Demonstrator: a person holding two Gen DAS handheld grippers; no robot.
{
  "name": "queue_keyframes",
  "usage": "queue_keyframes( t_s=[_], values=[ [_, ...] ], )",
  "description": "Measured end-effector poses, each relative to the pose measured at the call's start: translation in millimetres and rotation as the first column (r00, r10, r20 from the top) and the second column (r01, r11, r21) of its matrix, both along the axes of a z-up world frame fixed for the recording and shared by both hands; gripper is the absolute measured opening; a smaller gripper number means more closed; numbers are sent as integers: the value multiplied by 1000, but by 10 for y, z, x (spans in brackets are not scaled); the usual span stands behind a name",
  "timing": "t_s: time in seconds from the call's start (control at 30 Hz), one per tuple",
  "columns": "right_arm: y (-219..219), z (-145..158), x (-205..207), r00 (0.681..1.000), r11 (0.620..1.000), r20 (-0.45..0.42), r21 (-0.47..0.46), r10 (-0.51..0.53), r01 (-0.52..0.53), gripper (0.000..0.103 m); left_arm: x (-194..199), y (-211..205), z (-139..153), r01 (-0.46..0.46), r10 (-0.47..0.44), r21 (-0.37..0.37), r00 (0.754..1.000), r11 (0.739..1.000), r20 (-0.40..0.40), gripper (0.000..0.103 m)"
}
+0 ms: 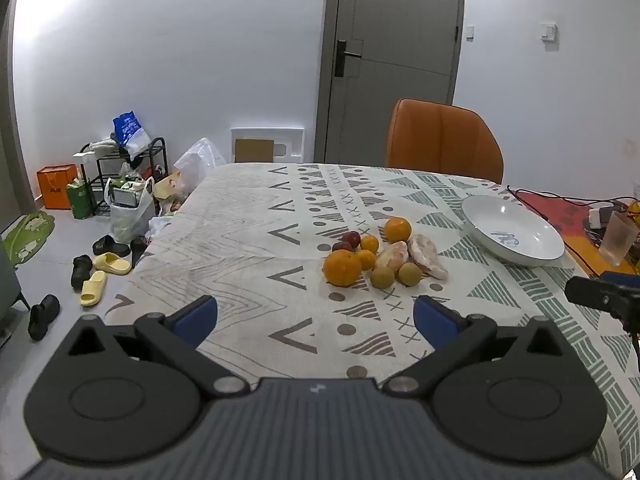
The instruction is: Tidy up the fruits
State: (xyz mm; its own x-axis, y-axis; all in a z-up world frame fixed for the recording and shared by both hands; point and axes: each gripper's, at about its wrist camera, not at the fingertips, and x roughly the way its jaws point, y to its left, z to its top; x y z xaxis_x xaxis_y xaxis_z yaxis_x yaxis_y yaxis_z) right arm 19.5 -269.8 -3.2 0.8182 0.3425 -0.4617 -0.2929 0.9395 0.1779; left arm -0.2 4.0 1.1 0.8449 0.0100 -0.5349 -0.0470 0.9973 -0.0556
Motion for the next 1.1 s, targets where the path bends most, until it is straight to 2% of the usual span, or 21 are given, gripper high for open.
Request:
queue_keyframes(
  t_s=[1.1],
  values=[
    [21,-6,20,1000,1000,-8,-10,-1,1,103,12,11,-59,6,-6,7,1000,1000,-11,103]
  ],
)
